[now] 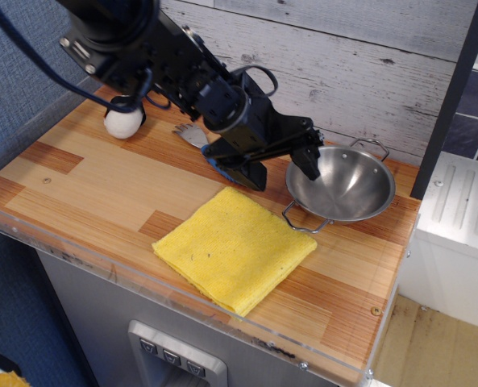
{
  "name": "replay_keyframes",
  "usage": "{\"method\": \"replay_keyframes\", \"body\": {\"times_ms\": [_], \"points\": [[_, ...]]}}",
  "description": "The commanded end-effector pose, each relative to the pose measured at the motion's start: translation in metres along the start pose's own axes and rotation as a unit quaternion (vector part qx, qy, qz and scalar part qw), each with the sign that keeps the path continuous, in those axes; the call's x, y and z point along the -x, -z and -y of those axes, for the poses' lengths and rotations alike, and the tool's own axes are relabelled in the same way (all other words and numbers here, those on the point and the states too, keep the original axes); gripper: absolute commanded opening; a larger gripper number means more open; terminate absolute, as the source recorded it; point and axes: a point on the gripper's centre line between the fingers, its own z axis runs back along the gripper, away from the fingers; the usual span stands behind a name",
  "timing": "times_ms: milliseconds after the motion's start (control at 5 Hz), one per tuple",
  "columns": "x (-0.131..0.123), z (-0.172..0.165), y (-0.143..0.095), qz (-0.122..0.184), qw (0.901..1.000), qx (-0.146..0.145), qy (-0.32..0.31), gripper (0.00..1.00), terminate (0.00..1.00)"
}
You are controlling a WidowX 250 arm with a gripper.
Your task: Put the pan on the yellow cloth
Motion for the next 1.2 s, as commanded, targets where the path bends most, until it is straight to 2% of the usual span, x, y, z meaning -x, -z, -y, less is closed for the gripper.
{"method": "replay_keyframes", "body": {"times_ms": [0, 200, 1000], "points": [[-0.005, 0.017, 0.013, 0.027, 0.9987, 0.035, -0.024, 1.0, 0.0], [0.0, 0.015, 0.015, 0.024, 0.9993, 0.023, -0.016, 0.0, 0.0], [-0.001, 0.02, -0.003, 0.03, 0.999, 0.031, -0.006, 0.0, 0.0]]}}
